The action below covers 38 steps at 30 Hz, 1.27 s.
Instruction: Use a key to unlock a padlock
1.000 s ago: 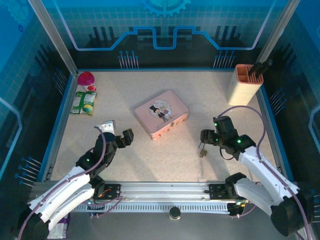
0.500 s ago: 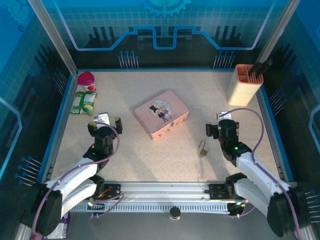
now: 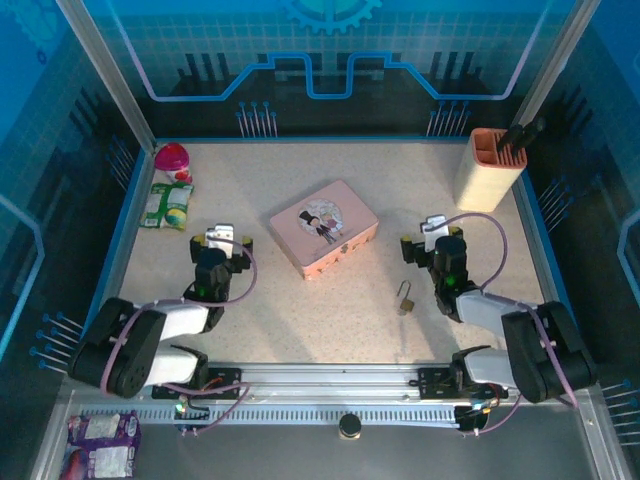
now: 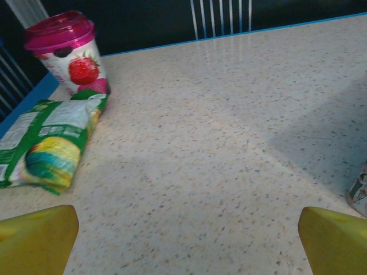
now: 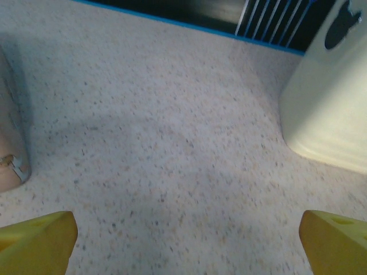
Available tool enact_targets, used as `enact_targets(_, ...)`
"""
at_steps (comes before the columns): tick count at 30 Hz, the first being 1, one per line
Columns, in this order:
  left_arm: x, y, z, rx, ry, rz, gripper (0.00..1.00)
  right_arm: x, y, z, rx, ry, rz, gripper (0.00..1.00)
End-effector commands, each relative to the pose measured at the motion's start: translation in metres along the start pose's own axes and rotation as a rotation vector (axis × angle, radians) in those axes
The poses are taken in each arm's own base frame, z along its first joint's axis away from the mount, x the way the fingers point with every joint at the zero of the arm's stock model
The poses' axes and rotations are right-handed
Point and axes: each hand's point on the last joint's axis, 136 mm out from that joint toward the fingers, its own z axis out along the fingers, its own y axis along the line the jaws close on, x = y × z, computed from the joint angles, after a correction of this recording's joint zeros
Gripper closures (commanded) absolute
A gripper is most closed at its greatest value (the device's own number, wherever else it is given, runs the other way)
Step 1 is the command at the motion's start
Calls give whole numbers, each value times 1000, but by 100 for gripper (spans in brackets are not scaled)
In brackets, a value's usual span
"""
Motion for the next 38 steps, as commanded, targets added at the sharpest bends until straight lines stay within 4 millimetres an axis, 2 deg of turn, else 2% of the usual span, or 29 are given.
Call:
enact_targets(1, -36, -14, 5, 94, -154, -18, 1, -32, 0, 4, -32, -152, -8, 0)
enact_targets(3, -31, -25, 11, 155, -156, -10, 1, -29, -1, 7, -43, -170, 4, 0)
enact_targets(6, -25, -7, 16, 79, -171, -67, 1, -20, -4, 15, -32, -188, 22, 0)
enact_targets(10, -16, -11, 22, 135, -160, -80, 1, -14, -7, 27, -29, -155, 39, 0)
enact_targets(12, -14, -10, 28, 142, -118, -97, 1, -10, -15, 34, -1, -111, 66, 0)
enact_targets(14, -16, -4, 36, 109, -94, -117, 1, -6, -33, 39, 90, -63, 114, 0)
enact_targets(19, -10, 19, 54, 25, 8, -194, 1, -5, -37, 40, 88, -62, 140, 0)
enact_targets(33, -9, 22, 55, 13, 11, -204, 1, -5, -34, 41, 40, -59, 148, 1)
enact_targets(38, -9, 22, 55, 13, 11, -204, 1, -6, -35, 40, 76, -63, 134, 0)
